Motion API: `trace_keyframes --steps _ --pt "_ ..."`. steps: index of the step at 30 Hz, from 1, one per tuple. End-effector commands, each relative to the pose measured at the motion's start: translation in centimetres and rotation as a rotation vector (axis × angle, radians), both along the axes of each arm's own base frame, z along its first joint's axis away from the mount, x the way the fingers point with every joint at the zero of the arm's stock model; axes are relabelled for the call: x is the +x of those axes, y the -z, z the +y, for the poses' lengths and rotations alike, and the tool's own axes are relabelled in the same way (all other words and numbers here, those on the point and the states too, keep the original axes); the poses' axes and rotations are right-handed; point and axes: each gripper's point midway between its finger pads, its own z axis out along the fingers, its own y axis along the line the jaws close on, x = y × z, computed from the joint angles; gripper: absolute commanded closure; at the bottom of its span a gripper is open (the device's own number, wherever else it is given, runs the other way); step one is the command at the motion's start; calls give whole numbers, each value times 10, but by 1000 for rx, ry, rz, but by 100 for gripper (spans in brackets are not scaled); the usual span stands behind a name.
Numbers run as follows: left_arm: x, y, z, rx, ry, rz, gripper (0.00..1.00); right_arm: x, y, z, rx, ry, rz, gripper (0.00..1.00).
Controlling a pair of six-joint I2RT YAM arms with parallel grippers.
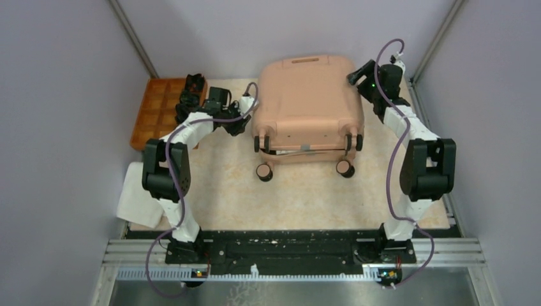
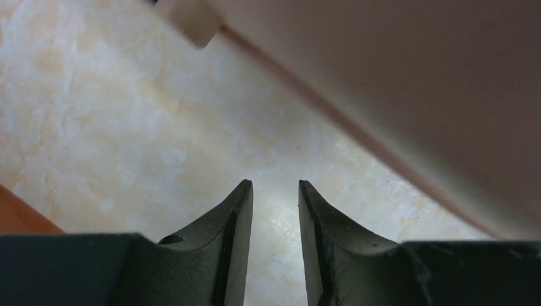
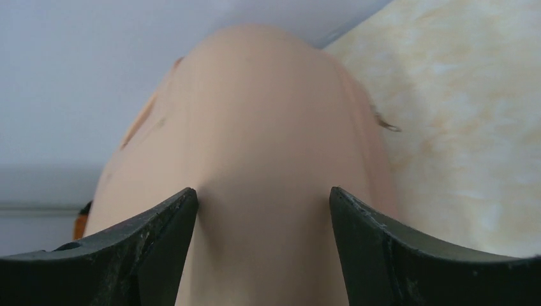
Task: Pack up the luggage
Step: Zip the luggage at the center of the board.
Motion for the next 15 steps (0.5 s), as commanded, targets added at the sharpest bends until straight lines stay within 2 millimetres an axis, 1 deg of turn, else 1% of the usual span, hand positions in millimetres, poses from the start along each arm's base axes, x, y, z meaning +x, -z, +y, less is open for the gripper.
trace_keyframes --steps 1,4,8,9,10,11,13,14,15 --pt "-8 -29 -37 -73 154 -107 62 -9 16 87 146 -387 97 25" --pt "-27 -35 -42 -74 220 -126 64 0 16 126 143 -518 110 26" --pt "-60 -45 -46 -75 305 -145 65 9 20 191 175 -670 123 28" --pt "-69 -47 -47 -76 324 -143 65 9 21 209 184 -713 122 28" --pt "-78 -50 -48 -79 339 -141 65 8 29 227 192 -762 137 28" --pt "-86 -53 -48 -79 353 -141 65 10 24 243 191 -801 124 29" --pt "-99 -57 -48 -83 369 -144 65 8 28 263 179 -843 144 29" --pt "-104 -60 -48 -85 373 -145 65 8 28 265 162 -842 142 29" --pt "-109 -62 -47 -86 374 -135 64 11 24 261 141 -825 129 26"
